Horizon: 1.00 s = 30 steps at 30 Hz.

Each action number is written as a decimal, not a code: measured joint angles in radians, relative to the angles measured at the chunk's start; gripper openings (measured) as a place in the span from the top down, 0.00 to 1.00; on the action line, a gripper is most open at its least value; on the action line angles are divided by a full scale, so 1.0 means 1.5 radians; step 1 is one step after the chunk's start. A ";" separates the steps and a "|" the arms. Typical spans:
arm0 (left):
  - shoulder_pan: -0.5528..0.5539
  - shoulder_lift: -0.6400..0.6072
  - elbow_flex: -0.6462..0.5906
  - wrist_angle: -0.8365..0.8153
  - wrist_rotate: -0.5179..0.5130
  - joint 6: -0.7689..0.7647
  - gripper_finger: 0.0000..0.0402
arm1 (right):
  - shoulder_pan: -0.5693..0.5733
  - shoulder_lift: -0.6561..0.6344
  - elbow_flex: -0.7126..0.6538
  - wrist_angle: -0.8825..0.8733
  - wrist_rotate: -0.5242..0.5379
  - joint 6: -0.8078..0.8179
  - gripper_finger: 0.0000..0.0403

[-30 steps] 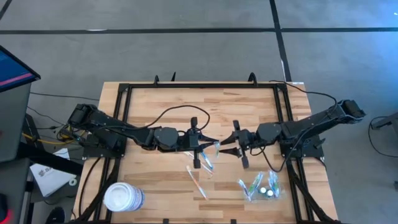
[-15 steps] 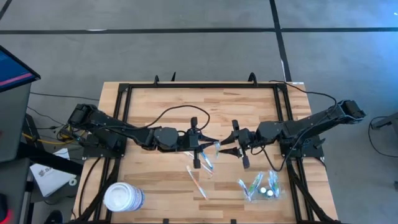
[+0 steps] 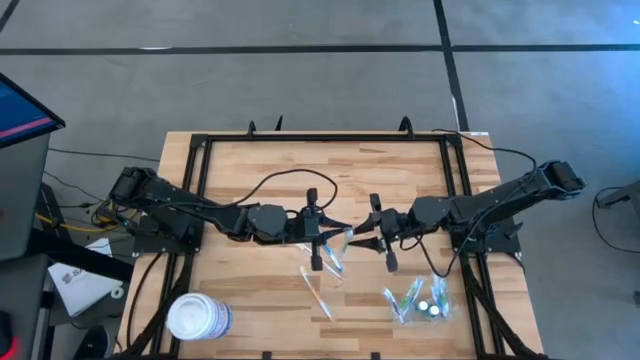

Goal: Pick & Place toothbrushing station
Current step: Put the green toothbrush into the transparent organizer

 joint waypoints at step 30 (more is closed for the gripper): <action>0.000 -0.005 -0.001 0.003 -0.040 0.017 0.93 | 0.002 0.001 0.000 -0.015 -0.038 -0.016 1.00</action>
